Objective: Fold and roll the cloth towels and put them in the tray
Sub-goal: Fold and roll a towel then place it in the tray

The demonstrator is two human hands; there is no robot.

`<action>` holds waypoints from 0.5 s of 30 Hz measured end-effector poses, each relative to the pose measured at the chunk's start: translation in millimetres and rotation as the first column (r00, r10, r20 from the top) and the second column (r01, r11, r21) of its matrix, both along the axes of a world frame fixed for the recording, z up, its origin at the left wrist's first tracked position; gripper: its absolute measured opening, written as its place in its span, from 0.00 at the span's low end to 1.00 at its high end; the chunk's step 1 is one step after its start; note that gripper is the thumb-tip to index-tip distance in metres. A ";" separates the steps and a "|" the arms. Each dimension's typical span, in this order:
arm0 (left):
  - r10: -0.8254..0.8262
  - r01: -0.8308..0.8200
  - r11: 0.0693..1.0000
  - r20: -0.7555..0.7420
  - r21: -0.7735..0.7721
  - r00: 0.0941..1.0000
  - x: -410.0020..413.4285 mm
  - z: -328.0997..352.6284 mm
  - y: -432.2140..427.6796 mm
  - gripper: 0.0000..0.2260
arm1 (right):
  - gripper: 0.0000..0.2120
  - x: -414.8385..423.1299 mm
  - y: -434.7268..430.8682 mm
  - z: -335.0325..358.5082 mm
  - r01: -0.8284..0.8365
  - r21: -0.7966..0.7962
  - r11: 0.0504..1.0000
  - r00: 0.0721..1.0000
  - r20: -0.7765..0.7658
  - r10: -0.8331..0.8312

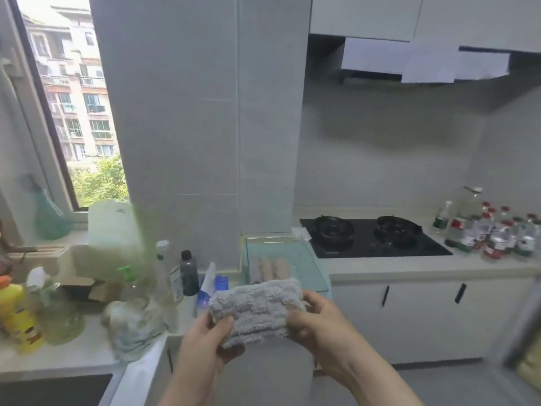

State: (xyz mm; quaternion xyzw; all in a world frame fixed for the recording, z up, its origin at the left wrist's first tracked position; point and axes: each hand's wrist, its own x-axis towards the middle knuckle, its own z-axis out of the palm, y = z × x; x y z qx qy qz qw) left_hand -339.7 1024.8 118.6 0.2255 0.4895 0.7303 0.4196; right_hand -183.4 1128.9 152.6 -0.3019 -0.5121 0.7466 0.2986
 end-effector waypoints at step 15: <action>-0.277 0.246 0.944 -0.120 -0.218 0.953 -129.3 -60.6 259.9 0.14 | 0.10 -112.7 231.4 -48.6 0.410 -0.152 0.899 0.911 0.105 -0.398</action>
